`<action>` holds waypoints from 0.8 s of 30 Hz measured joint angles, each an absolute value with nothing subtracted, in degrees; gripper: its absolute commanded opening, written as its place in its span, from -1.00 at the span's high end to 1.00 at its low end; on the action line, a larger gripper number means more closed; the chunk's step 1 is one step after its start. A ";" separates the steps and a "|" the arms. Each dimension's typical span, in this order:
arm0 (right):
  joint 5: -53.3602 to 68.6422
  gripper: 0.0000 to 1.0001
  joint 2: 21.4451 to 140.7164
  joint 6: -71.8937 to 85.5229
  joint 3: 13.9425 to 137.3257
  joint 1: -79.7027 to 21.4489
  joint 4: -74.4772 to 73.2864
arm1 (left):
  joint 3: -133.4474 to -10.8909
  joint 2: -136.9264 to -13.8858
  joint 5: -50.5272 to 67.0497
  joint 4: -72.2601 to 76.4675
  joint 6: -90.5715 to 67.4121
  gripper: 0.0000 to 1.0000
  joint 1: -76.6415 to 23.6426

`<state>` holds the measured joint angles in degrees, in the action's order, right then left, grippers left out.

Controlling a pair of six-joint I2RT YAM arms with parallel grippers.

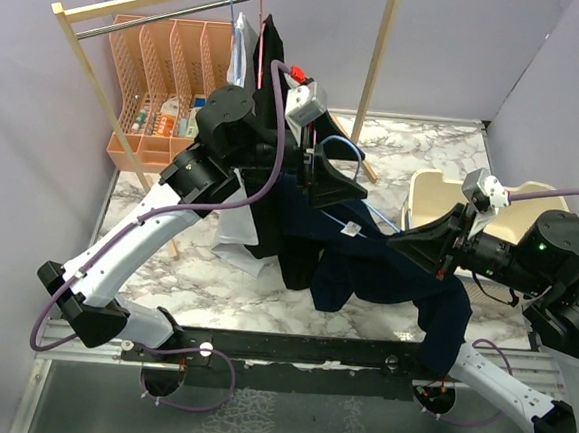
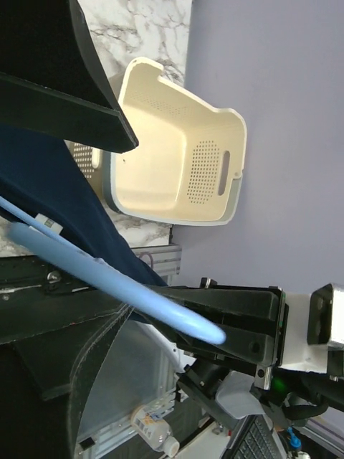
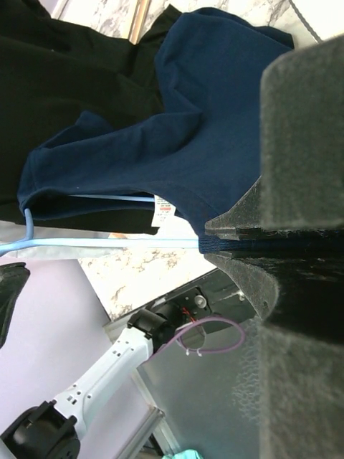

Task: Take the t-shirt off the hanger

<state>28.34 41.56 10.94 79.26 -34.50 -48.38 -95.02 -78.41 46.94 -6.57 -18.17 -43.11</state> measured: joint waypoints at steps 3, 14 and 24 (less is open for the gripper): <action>29.56 0.98 41.58 11.33 78.39 -34.50 -47.86 | -94.67 -78.43 45.95 -6.74 -17.45 -0.02 -44.91; 30.48 -0.05 42.00 12.08 76.75 -34.17 -47.05 | -95.85 -78.87 46.59 -9.61 -17.89 1.00 -48.05; 21.91 -0.51 37.89 11.75 76.29 -34.20 -47.27 | -106.39 -77.56 33.10 -28.67 -8.82 1.00 -48.73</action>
<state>21.91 37.89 11.75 76.29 -34.20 -47.27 -106.39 -77.56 33.10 -28.67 -8.82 -48.73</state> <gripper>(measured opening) 0.743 0.107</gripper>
